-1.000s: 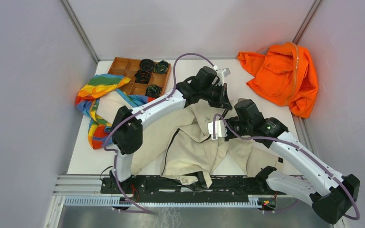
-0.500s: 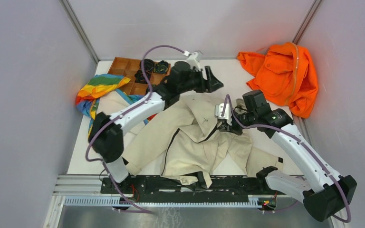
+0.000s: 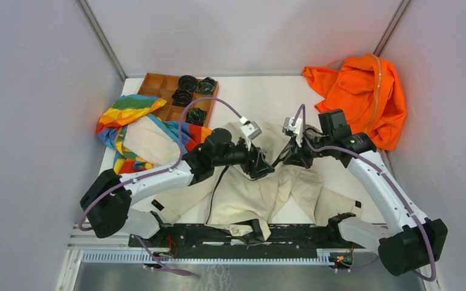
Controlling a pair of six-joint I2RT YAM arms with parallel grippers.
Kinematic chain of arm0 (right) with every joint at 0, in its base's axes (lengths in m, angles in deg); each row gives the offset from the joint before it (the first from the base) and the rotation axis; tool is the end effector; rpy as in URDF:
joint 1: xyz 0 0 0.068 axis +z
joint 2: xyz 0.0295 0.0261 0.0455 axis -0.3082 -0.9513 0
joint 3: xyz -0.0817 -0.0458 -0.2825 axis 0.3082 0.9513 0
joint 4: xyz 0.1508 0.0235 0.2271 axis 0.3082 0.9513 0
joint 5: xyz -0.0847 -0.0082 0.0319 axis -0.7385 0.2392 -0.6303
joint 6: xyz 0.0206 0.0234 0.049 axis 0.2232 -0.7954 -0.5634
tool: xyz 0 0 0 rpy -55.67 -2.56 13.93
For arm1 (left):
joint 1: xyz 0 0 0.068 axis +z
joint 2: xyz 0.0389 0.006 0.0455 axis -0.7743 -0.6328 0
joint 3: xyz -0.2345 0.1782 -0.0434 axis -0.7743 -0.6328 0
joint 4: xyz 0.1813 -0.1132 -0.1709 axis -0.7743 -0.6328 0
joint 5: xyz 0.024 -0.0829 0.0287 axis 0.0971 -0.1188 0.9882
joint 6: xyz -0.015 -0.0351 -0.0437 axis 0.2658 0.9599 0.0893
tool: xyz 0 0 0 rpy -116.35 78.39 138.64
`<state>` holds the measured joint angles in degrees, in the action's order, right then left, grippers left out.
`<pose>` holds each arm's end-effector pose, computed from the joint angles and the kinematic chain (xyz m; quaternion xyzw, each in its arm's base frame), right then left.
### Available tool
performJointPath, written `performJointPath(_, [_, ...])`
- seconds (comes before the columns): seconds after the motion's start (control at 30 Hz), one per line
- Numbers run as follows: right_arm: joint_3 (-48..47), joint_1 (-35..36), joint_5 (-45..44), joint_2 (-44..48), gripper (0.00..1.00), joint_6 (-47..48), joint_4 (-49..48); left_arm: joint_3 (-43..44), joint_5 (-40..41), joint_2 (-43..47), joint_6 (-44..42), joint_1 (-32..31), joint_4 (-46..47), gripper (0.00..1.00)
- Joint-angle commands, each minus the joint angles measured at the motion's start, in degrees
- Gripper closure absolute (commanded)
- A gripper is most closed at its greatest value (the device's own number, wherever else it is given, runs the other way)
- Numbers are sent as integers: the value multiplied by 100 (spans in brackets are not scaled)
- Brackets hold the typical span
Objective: Zip up the jacket
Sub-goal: Adjust the zipper on the jacket.
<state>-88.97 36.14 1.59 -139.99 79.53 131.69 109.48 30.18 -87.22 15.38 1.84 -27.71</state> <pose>0.1909 0.0938 0.3245 -0.4863 0.7402 0.3241 0.3325 0.1996 -0.2549 0.2884 0.3260 0.7115 -0.4712 0.4068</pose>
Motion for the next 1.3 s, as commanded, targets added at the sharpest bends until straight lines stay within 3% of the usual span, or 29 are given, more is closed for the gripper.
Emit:
performJointPath(0.0, [-465,-199,258,-138,100,-457,-194,247,84,-267,-1001,-263,149,24])
performJointPath(0.13, [-587,-412,346,-216,100,-683,-230,417,203,-588,-1124,-372,-21,33])
performJointPath(0.27, [-591,-595,548,-304,100,-955,-370,780,143,-990,-1138,-383,-339,56])
performJointPath(0.4, [-674,-779,623,-390,100,-1159,-475,1202,132,-1356,-1244,-383,-743,93])
performJointPath(0.43, [-723,-853,618,-423,100,-1223,-526,1308,102,-1428,-1267,-383,-855,97])
performJointPath(0.7, [-1723,-2096,809,-1128,100,-1467,-716,2143,190,-1998,-1557,-376,-2516,98])
performJointPath(1.03, [-2584,-3296,467,-1671,100,-852,-631,1958,24,-1814,-1825,-221,-2894,98])
performJointPath(1.27, [-2673,-3514,-10,-1619,100,-599,-1031,1989,-210,-1711,-2047,-68,-3118,98])
